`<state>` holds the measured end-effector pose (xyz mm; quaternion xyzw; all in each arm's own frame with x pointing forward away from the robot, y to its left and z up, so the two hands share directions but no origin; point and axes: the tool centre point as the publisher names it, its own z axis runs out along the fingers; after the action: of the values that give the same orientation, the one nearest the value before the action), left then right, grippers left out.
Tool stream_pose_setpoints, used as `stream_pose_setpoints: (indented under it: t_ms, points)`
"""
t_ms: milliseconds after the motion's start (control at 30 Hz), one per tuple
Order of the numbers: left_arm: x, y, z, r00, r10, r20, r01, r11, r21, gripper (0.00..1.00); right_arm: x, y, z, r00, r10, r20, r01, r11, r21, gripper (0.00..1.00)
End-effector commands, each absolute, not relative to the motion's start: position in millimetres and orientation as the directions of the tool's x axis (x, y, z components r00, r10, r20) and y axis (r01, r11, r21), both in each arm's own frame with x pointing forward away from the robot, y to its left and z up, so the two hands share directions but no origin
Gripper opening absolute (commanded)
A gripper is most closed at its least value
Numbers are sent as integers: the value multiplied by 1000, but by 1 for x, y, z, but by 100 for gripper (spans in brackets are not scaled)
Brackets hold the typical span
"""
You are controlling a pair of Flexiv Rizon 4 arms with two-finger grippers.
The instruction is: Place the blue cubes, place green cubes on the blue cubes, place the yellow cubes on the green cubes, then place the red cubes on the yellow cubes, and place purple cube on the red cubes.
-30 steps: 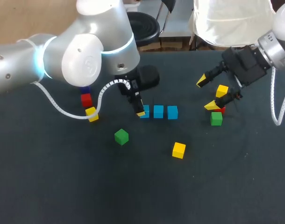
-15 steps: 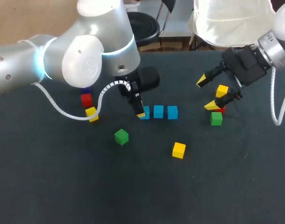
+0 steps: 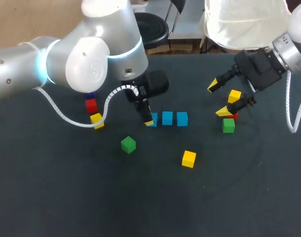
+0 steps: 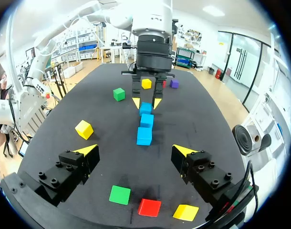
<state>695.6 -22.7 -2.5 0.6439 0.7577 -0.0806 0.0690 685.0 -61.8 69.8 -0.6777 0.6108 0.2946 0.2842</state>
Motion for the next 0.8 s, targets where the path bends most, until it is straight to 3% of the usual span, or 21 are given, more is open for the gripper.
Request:
stream_pose_setpoints:
  t_ms: [33,100,133,167,333,433,500,633,733,800]
  points:
    - [697,-23,-2,-166,965,-205,986,161,-38,97,685,-62,70,81,-659,-747,-995,-92,-27,100]
    - [697,-22,-1,-168,964,-206,986,164,-38,100,685,-62,70,81,-659,-747,-995,-92,-27,100]
    - [697,-22,-1,-169,964,-206,986,165,-38,91,685,-62,70,81,-659,-747,-995,-92,-27,100]
    - [697,-22,-1,-172,963,-207,985,168,-39,90,685,-62,70,81,-659,-747,-995,-92,-27,100]
    - [699,-20,3,-197,955,-222,980,193,-38,95,685,-62,70,81,-659,-747,-995,-92,-27,100]
    - [704,-15,6,-210,948,-241,978,206,-42,85,685,-62,70,81,-659,-747,-995,-92,-27,100]
    - [707,-10,9,-212,944,-253,977,208,-40,91,685,-62,70,81,-659,-747,-995,-92,-27,100]
    - [712,-5,14,-219,940,-264,975,218,-32,89,685,-62,70,81,-659,-747,-995,-92,-27,100]
    - [715,-5,18,-227,933,-280,973,227,-33,80,685,-62,70,81,-659,-747,-995,-92,-27,100]
    - [716,-5,22,-229,924,-306,973,226,-48,61,685,-62,70,81,-659,-747,-995,-92,-27,100]
